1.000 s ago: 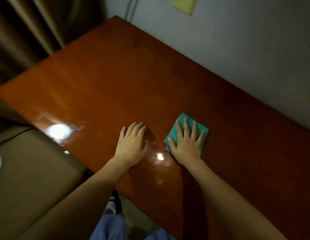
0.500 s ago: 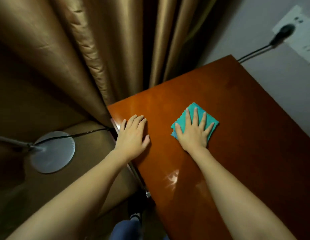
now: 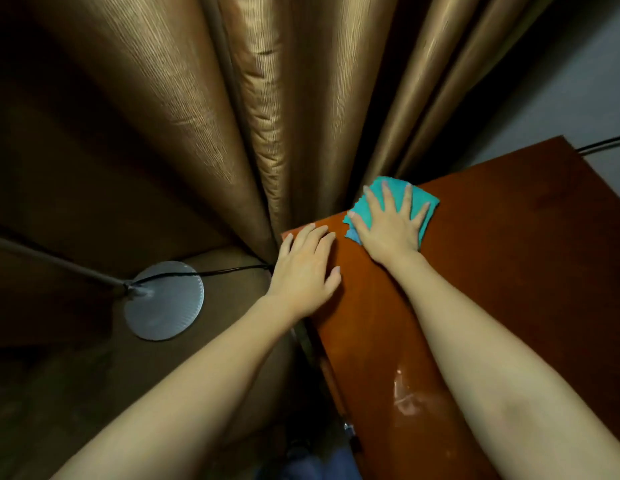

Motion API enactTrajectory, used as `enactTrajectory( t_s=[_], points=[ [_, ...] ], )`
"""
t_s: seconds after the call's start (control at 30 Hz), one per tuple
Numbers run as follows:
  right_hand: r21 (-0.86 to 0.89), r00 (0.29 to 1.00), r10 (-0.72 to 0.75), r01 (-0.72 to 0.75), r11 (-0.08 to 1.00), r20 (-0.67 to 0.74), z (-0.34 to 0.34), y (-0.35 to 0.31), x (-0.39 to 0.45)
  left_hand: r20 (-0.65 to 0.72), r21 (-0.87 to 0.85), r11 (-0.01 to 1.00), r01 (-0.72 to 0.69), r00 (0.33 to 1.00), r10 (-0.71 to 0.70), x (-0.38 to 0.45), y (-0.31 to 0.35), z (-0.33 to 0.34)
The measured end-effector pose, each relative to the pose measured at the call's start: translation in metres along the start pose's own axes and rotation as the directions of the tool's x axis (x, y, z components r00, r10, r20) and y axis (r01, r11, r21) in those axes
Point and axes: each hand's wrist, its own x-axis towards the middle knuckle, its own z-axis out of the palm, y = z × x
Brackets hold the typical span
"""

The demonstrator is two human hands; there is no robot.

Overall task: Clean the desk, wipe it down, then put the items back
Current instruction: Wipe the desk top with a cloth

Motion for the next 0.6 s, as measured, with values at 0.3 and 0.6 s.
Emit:
enactTrajectory(
  t_s=[0.3, 0.6],
  points=[
    [-0.047, 0.97, -0.242, 0.243, 0.969, 0.02, 0.008, -0.017, -0.055, -0.033, 0.028, 0.999, 0.04, 0.999, -0.039, -0.036, 0.003, -0.007],
    [0.019, 0.996, -0.083, 0.082, 0.996, 0.04, 0.032, 0.035, -0.184, -0.045, 0.086, 0.995, -0.06, 0.997, 0.064, -0.102, 0.062, 0.017]
  ],
)
